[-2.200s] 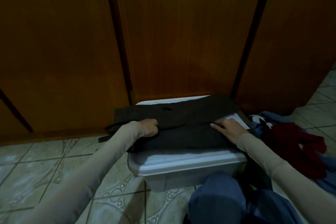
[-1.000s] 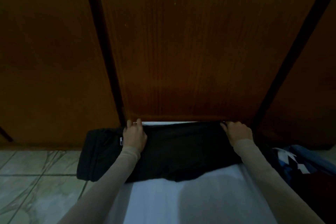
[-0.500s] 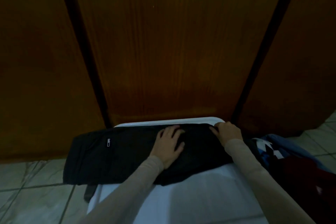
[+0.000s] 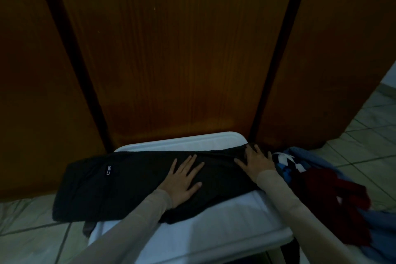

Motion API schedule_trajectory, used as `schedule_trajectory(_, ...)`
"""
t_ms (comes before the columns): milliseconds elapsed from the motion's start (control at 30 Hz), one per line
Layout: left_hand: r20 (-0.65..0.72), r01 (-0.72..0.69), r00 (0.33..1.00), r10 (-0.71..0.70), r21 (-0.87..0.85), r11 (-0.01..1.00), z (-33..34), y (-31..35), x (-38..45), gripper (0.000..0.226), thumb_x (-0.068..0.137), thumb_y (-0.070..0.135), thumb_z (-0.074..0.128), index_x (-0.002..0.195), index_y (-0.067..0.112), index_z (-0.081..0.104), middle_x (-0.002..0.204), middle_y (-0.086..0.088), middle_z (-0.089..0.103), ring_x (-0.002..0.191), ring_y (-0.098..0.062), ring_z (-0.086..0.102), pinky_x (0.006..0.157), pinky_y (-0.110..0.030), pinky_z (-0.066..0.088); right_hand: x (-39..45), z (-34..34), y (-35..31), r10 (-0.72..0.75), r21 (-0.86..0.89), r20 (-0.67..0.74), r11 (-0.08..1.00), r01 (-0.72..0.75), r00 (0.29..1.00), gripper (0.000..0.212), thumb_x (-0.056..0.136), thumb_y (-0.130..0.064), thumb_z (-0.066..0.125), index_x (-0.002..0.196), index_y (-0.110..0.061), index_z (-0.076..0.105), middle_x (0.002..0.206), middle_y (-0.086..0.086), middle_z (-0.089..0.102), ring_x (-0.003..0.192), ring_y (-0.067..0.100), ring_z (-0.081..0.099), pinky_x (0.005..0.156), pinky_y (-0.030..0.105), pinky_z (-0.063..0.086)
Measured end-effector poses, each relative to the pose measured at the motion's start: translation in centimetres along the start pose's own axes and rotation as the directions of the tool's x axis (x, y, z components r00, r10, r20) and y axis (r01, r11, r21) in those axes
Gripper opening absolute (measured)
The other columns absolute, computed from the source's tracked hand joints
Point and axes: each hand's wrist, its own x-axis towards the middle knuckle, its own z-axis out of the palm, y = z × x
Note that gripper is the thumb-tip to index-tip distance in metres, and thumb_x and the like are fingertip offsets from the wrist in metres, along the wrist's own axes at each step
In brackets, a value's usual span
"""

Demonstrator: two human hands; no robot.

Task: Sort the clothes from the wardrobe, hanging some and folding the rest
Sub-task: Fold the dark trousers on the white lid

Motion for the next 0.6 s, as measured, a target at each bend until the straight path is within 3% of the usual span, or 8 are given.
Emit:
schedule_trajectory(100, 0.006, 0.032, 0.999, -0.032, 0.004, 0.999, 0.0, 0.2, 0.0, 0.082, 0.075, 0.072, -0.002, 0.147, 0.034, -0.011, 0.155, 0.003, -0.021, 0.134, -0.006, -0.026, 0.108, -0.035, -0.020, 0.0, 0.3, 0.0, 0.058, -0.080, 0.055, 0.995, -0.053, 0.997, 0.073, 0.094, -0.060, 0.024, 0.150, -0.018, 0.001, 0.158, 0.000, -0.003, 0.145, 0.020, -0.005, 0.115, 0.051, 0.003)
schedule_trajectory(200, 0.005, 0.067, 0.998, -0.067, -0.030, 0.997, -0.2, 0.2, 0.1, 0.064, 0.095, 0.058, 0.020, 0.148, 0.034, -0.005, 0.157, 0.003, -0.015, 0.143, -0.010, -0.016, 0.109, -0.034, -0.018, 0.1, 0.5, -0.6, 0.062, -0.171, 0.053, 0.984, -0.052, 0.997, 0.069, 0.096, -0.057, 0.022, 0.151, -0.019, 0.005, 0.158, -0.002, -0.007, 0.145, 0.021, -0.006, 0.114, 0.055, 0.003)
schedule_trajectory(367, -0.008, 0.130, 0.991, -0.130, -0.062, 0.990, -0.8, 1.4, 0.8, 0.059, 0.099, 0.046, 0.029, 0.150, 0.031, 0.003, 0.158, -0.001, -0.006, 0.145, -0.019, -0.008, 0.114, -0.043, -0.011, -0.7, -0.5, 0.2, -0.096, -0.123, -0.038, 0.988, 0.090, 0.995, 0.058, 0.094, -0.046, 0.043, 0.143, -0.021, 0.028, 0.155, 0.002, 0.018, 0.144, 0.022, 0.011, 0.113, 0.059, 0.004)
schedule_trajectory(467, 0.006, 0.175, 0.985, -0.175, -0.032, 0.984, -1.3, 3.0, 1.6, 0.061, 0.098, 0.041, 0.033, 0.150, 0.024, 0.006, 0.157, -0.008, -0.002, 0.145, -0.026, -0.004, 0.116, -0.046, -0.004, -1.7, -1.3, 1.1, -0.148, -0.128, -0.041, 0.982, 0.141, 0.988, 0.062, 0.084, -0.039, 0.060, 0.137, -0.024, 0.031, 0.149, 0.004, 0.029, 0.141, 0.023, 0.019, 0.113, 0.058, 0.005)
schedule_trajectory(600, 0.003, 0.122, 0.992, -0.123, 0.051, 0.991, -2.7, 5.0, 2.7, 0.064, 0.096, 0.024, 0.044, 0.150, 0.015, 0.010, 0.156, -0.014, 0.002, 0.144, -0.029, 0.001, 0.118, -0.045, 0.003, -3.3, -1.7, 2.8, -0.166, -0.094, -0.043, 0.982, 0.161, 0.985, 0.065, 0.076, -0.033, 0.068, 0.129, -0.023, 0.032, 0.141, 0.005, 0.037, 0.132, 0.025, 0.030, 0.114, 0.052, 0.016)
